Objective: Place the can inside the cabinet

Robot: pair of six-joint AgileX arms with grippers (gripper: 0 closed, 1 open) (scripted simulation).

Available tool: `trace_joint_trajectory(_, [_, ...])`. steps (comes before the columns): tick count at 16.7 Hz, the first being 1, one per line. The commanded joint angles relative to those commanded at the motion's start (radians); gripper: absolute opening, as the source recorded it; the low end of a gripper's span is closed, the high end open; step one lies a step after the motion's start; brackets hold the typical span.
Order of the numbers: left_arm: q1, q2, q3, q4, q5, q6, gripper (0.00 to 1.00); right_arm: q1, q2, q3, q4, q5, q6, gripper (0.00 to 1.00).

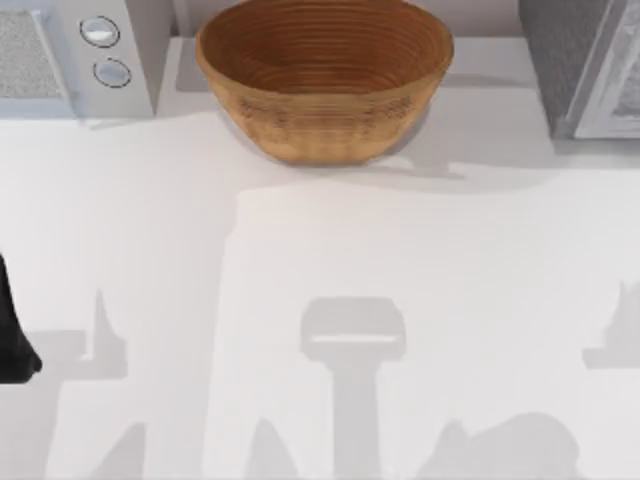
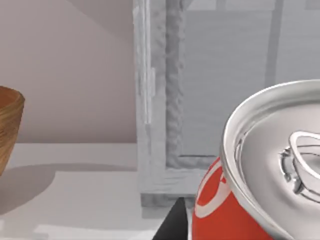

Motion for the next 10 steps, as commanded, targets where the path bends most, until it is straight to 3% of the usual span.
trace_joint_trajectory(10, [0.0,0.0,0.0,0.0,0.0,0.0,1.0,-0.012,-0.089,-0.038,-0.066,-0.016,-0.002,0.0])
